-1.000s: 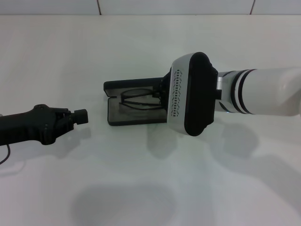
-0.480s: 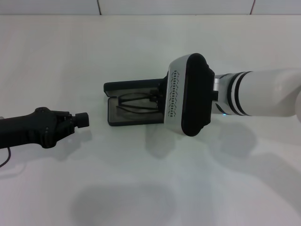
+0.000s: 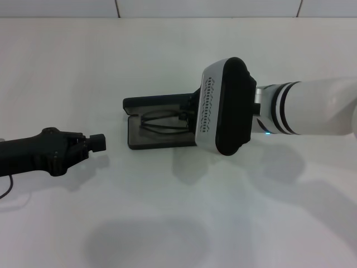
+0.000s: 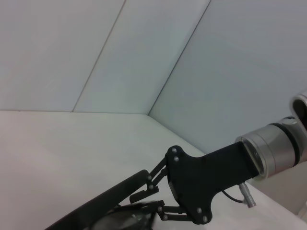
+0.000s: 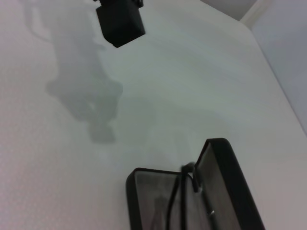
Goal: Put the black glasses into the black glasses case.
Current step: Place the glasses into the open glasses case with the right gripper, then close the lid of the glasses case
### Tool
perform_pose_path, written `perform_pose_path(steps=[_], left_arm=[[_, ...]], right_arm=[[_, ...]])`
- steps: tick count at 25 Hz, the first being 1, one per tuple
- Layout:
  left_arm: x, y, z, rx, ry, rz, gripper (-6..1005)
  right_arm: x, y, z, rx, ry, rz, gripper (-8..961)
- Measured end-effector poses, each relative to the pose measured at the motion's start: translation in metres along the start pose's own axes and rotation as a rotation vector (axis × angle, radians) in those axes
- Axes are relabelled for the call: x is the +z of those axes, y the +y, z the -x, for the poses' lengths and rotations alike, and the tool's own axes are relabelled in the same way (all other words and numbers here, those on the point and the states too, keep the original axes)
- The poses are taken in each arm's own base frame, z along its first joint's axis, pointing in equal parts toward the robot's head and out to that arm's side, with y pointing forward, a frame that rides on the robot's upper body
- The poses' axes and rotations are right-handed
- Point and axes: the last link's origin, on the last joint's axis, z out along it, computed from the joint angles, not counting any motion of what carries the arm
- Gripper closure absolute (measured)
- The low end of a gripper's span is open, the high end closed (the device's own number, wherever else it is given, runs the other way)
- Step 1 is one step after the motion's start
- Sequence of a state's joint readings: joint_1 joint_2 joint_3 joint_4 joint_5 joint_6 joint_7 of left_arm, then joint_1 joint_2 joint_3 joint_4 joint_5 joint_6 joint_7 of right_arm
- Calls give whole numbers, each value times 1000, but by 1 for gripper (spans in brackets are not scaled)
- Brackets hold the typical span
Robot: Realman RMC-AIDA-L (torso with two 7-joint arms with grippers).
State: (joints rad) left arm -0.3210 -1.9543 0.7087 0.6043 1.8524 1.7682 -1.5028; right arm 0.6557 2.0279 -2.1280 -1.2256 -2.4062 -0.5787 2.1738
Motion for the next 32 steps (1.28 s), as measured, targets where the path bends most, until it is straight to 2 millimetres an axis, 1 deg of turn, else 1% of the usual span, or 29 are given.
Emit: perform_pose_path(steps=[8,13,23,24,25,27,32], left_arm=[[-1,1,1,-4,0,1,980],[-2,2,1,-5,4,6,980],[-3,1,-1,-1,15,3,979],[-4,1,-1,0,14,1,979],[-4,1,-2,1,14,0,979],[-5,0,-3,4,19,-5,979],[-10,-2,-7,11,42,-26,979]], right_arm=[[-2,-4,-2,19,10,1,773],[-5,-3,3,20,-5,4,727],[-15,4,13,48,-41,26,710],[-22,3,16,87,-58,43,709],[-23,3,16,92,-59,45,707],[-31,1,17,151,-81,65,704],[-57,-17,16,322,-156,89,695]])
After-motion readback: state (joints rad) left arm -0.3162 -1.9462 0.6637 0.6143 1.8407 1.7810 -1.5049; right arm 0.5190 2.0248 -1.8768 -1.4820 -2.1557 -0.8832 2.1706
